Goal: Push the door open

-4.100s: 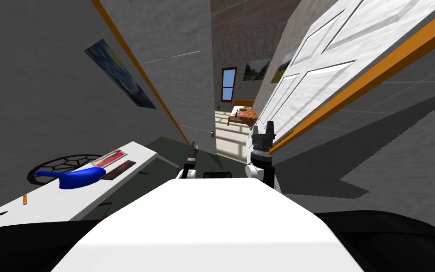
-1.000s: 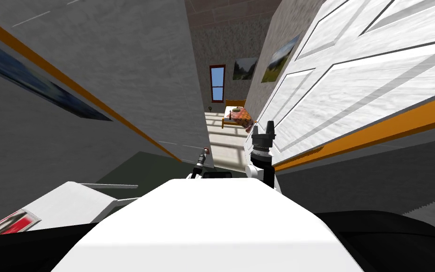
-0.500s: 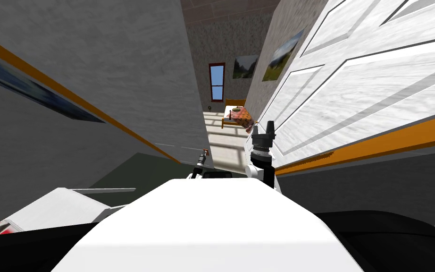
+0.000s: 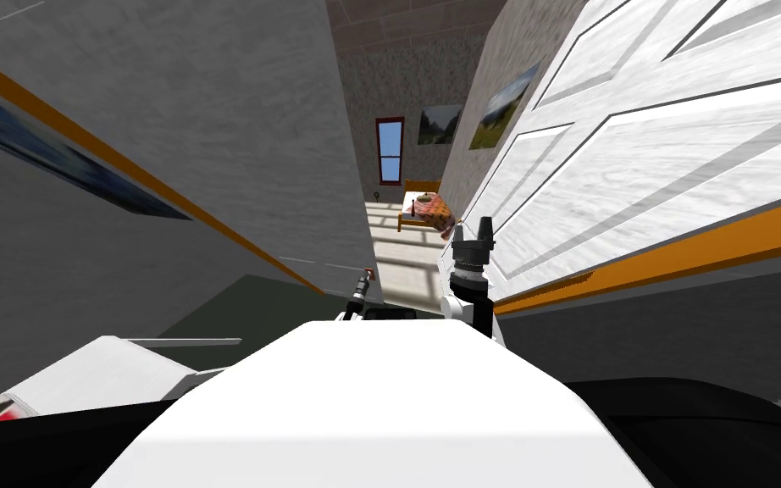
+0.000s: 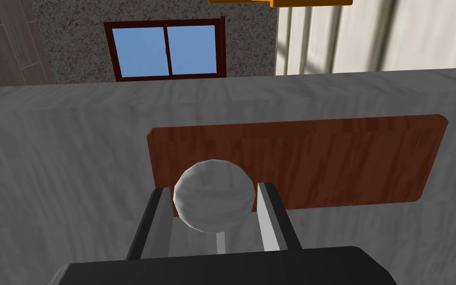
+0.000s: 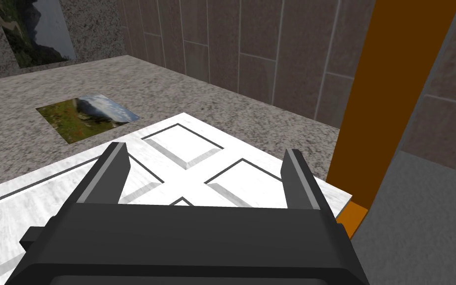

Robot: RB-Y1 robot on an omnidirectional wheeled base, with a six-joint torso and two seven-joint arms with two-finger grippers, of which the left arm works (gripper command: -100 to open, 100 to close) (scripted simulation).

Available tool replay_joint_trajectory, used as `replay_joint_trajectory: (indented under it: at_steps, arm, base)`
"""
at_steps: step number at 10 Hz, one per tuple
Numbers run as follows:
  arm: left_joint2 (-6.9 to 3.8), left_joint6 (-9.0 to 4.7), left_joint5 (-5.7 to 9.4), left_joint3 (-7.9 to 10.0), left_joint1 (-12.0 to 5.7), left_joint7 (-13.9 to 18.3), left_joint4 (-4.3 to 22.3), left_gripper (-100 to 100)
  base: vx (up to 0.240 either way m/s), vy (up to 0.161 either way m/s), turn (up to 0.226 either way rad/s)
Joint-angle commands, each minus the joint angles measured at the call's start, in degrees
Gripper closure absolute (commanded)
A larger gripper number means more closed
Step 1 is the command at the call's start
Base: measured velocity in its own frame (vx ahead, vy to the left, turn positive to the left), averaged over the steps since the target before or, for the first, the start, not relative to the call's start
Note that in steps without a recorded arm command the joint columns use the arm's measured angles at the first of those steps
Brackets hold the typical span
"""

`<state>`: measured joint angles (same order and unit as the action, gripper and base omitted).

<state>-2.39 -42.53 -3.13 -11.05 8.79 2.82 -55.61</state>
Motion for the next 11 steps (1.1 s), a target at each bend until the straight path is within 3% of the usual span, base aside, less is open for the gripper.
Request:
replay_joint_trajectory:
  at_steps: [1,10,11]
  arm:
    - [-0.42,-0.18,0.32,0.78,-0.51,-0.18,0.18,100]
    - [-1.82,0.07,2.75,6.46,-1.98,-1.89,1.44,100]
    - [-1.87,0.36,2.63,5.7,-1.2,-1.51,0.44,-100]
  base:
    - [0.166,-0.046,0.034]
    - [0.183,-0.072,0.059]
    - [-0.019,-0.059,0.063]
